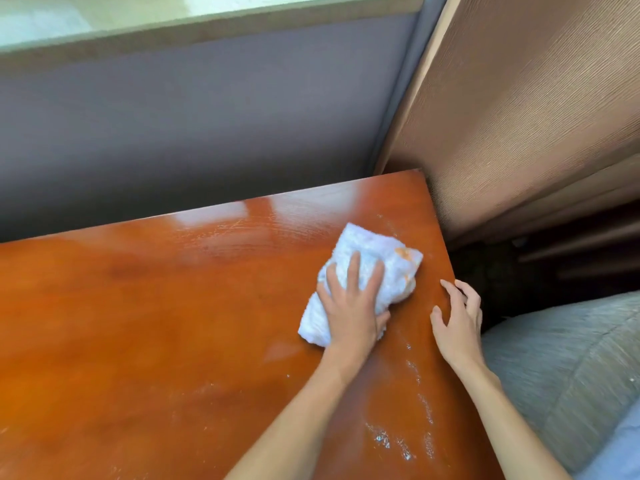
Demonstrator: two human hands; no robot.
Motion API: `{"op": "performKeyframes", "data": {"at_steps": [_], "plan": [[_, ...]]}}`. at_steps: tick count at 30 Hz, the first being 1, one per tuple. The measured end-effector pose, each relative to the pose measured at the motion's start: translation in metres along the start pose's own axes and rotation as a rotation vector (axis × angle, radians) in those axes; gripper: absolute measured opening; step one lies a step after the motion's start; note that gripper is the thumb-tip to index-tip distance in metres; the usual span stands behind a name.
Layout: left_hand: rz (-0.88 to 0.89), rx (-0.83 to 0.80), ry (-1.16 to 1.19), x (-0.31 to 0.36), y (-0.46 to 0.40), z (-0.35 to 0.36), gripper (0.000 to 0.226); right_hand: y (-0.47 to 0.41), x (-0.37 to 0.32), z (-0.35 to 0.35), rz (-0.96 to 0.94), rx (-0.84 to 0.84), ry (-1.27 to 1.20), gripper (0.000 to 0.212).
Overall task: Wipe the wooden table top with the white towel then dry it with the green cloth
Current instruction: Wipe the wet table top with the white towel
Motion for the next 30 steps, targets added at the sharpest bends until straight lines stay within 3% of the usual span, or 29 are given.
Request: {"op": "performKeyframes", "data": {"at_steps": [5, 11, 18, 21, 26, 30], "plan": [[0.005, 0.11, 0.048, -0.05, 0.02, -0.02, 0.074, -0.004, 0.007, 0.0, -0.007, -0.001, -0.017, 0.046], [-0.487, 0.283, 0.066, -0.169, 0.001, -0.058, 0.072, -0.009, 0.013, -0.002, -0.022, 0.018, -0.119, 0.04], [-0.674, 0.29, 0.081, -0.147, -0.09, -0.065, 0.072, -0.007, 0.015, -0.009, -0.038, -0.009, -0.208, 0.039], [-0.534, 0.227, 0.034, -0.09, -0.124, -0.052, 0.072, -0.006, 0.017, -0.012, -0.04, -0.041, -0.25, 0.039], [-0.041, 0.012, -0.024, 0.026, -0.144, -0.014, 0.074, -0.006, 0.034, -0.013, 0.066, -0.053, -0.32, 0.041], [0.273, -0.11, -0.093, 0.081, -0.106, 0.012, 0.074, -0.005, 0.042, -0.012, 0.11, -0.09, -0.434, 0.044]]}}
Point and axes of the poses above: each hand's wrist, its own y-axis away from the middle knuckle, its own z-axis out of the palm, x = y × z, the point moved 10 cm from there along -y, towards the middle knuckle, and after that the axes turned 4 degrees about z, right-handed, at the moved point
